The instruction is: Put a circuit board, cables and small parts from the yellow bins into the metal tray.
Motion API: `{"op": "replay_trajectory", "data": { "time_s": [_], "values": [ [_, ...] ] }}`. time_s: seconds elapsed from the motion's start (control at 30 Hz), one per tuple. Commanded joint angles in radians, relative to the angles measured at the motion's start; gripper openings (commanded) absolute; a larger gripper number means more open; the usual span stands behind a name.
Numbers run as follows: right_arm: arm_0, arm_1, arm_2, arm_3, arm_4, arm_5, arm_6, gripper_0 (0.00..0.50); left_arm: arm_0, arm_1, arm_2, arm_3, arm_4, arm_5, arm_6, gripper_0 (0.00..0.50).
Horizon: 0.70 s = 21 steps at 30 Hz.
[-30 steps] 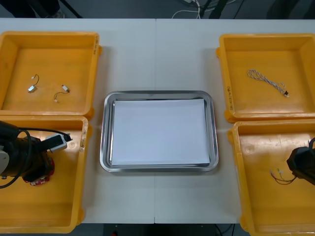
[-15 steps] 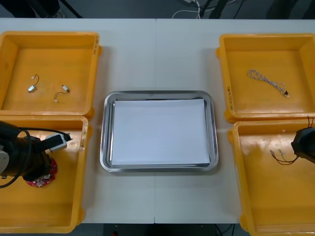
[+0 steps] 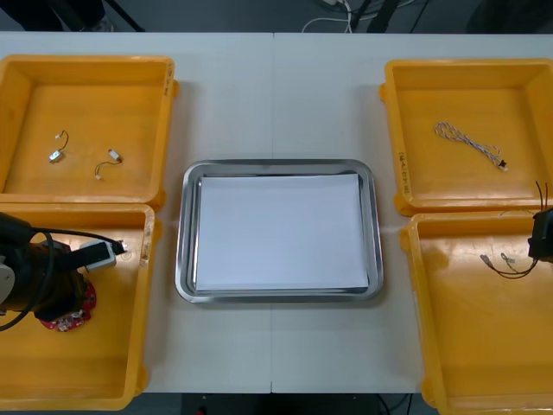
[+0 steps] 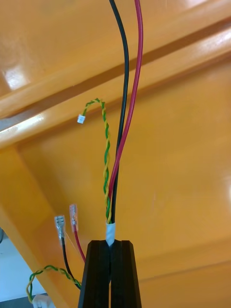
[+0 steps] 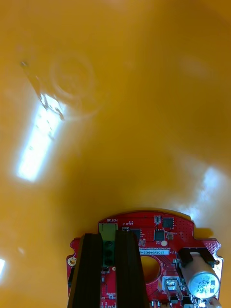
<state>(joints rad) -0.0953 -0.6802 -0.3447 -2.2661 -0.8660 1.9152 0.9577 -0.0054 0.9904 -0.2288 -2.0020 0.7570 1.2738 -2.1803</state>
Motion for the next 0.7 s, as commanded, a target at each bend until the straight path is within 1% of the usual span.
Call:
{"op": "replay_trajectory", "data": {
  "time_s": [0.03,0.17,0.23,0.3,0.5,0.57,0.6,0.7],
  "values": [
    [-0.038,-0.082,-0.025,-0.03,-0.024,0.005,0.038,0.0,-0.007,0.03,0.062,-0.043,0.015,0.075,-0.088,0.0],
    [-0.038,-0.131,-0.027,-0.032,-0.059,0.005,0.058,0.0,-0.018,0.002,0.112,-0.06,0.024,0.15,-0.079,0.0],
    [-0.041,-0.153,-0.027,-0.032,-0.064,0.005,0.09,0.0,-0.027,-0.016,0.137,-0.064,0.03,0.185,-0.076,0.0],
    [-0.043,-0.177,-0.027,-0.032,-0.065,0.005,0.153,0.0,-0.041,-0.045,0.174,-0.07,0.036,0.239,-0.072,0.0],
    [-0.046,-0.205,-0.027,-0.032,-0.068,0.005,0.257,0.0,-0.088,-0.11,0.247,-0.084,0.038,0.357,-0.058,0.0],
    [-0.057,-0.214,-0.025,-0.032,-0.085,0.005,0.296,0.0,-0.114,-0.128,0.276,-0.101,0.038,0.417,-0.049,0.0],
    [-0.06,-0.214,-0.025,-0.032,-0.091,0.005,0.305,0.0,-0.122,-0.133,0.284,-0.104,0.038,0.43,-0.047,0.0],
    [-0.078,-0.216,-0.025,-0.032,-0.13,0.005,0.352,0.0,-0.154,-0.151,0.309,-0.13,0.039,0.504,-0.03,0.0]
  ]
}}
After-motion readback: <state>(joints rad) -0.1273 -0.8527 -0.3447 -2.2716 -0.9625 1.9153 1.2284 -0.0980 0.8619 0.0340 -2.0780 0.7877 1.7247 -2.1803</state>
